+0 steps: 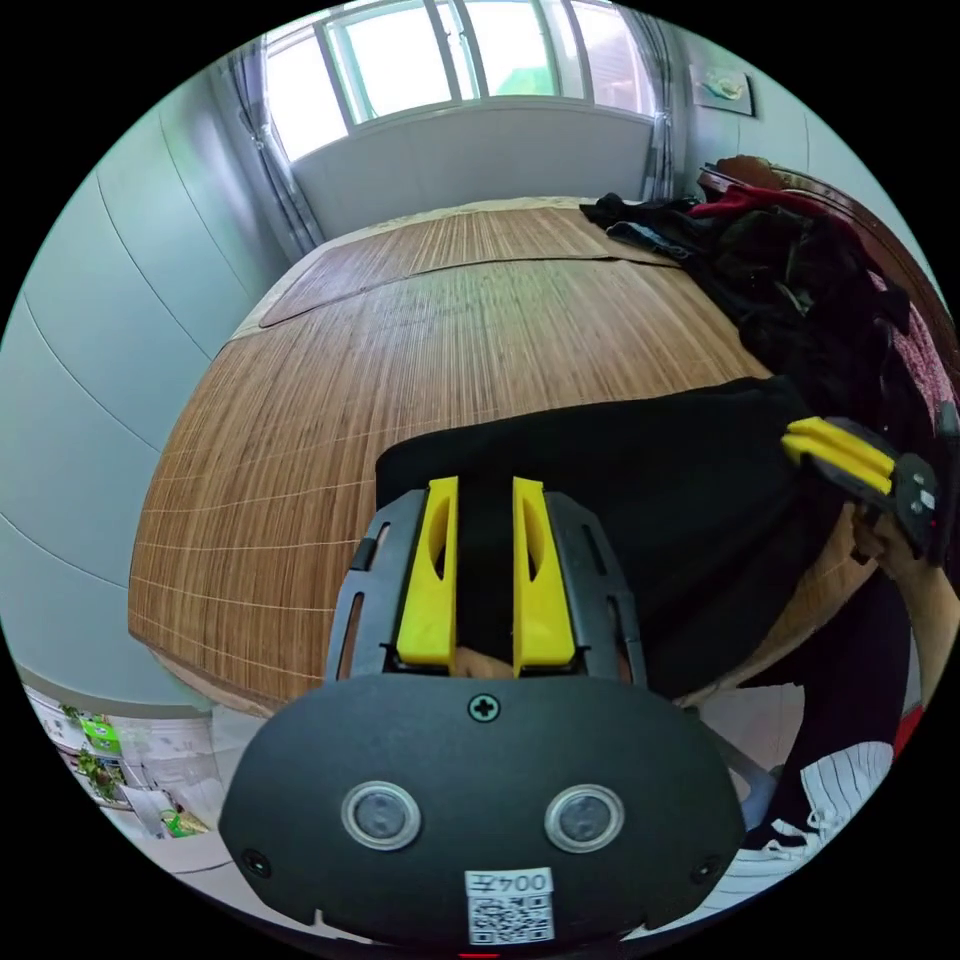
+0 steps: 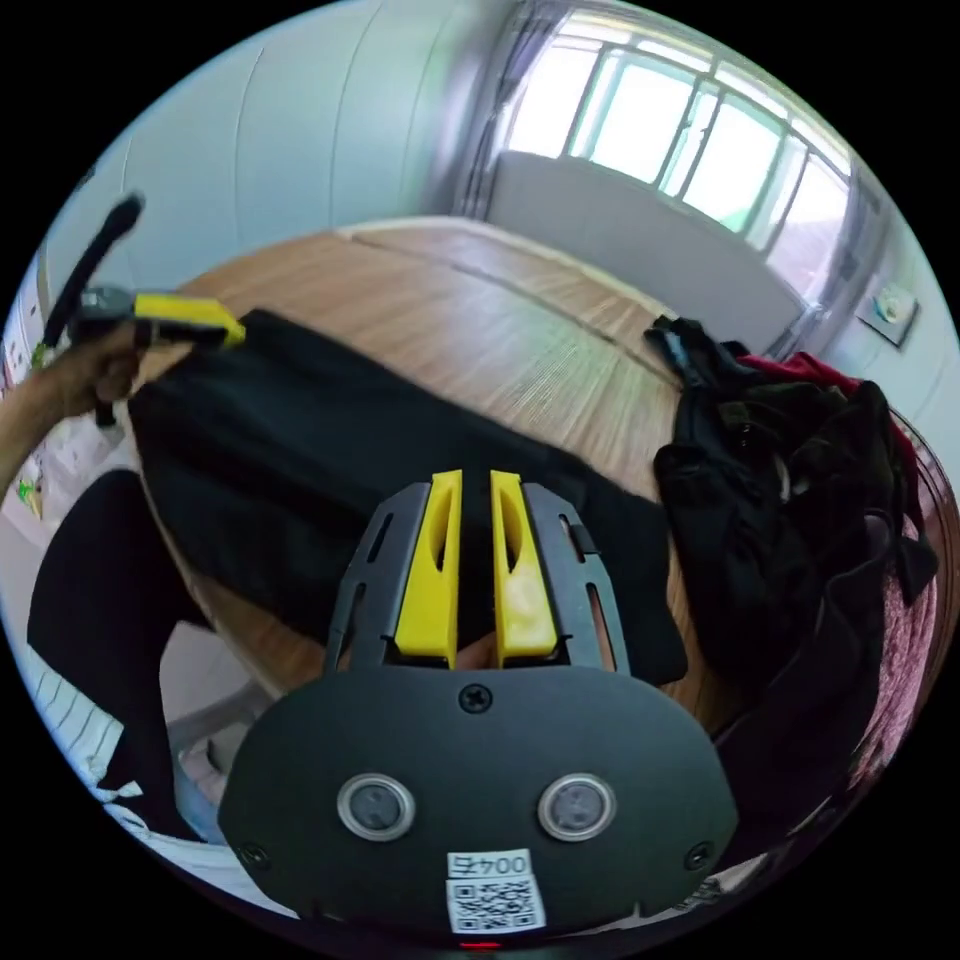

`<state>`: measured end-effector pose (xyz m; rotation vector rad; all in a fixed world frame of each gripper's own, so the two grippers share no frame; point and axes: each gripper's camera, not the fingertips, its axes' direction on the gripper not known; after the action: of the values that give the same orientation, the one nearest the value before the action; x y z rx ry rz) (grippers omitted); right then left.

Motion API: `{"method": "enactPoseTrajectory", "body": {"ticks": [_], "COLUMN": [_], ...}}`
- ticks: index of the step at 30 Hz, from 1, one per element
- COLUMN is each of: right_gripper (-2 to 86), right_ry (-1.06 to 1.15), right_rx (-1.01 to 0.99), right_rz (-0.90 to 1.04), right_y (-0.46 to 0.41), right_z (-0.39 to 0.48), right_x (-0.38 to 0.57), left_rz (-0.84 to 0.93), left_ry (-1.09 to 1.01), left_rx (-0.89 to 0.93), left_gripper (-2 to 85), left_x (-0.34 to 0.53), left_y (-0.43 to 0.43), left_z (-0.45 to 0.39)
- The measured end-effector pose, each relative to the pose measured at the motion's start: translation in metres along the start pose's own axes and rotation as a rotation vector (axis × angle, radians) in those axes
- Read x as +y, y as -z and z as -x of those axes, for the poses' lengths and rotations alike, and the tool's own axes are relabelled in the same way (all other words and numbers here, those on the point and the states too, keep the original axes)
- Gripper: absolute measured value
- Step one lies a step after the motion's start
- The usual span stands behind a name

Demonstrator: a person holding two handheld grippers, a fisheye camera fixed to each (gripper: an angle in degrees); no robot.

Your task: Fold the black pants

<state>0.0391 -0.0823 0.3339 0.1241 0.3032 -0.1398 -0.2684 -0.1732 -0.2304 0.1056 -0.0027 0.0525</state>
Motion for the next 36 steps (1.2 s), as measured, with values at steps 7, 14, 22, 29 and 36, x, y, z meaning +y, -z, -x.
{"method": "enactPoseTrajectory", "body": {"ticks": [7,14,22,29,36], "right_gripper": [5.4,5.8,5.6,5.3,5.3], "right_ry": [-0.033,0.004,0.004,-0.033,-0.065], "right_rx": [-0.025,-0.108,-0.106,-0.09,-0.065], "right_rz": [-0.108,-0.155,-0.137,-0.112,-0.113], "right_y": [0.049,0.072,0.079,0.082,0.088], "right_z": [0.008,0.044,0.047,0.032,0.015], "right_x": [-0.011,-0.018,-0.015,-0.017,-0.025], "left_rz": [0.029,0.132,0.129,0.129,0.112], "left_ry": [0.048,0.013,-0.02,0.032,0.006], "left_rx": [0.101,0.262,0.243,0.24,0.202], "left_gripper": [10.7,15.7,15.7,13.5,11.8], "left_x": [0.051,0.113,0.138,0.161,0.185], "left_y": [0.039,0.022,-0.022,-0.059,-0.083], "left_z": [0.074,0.107,0.088,0.1,0.089]}}
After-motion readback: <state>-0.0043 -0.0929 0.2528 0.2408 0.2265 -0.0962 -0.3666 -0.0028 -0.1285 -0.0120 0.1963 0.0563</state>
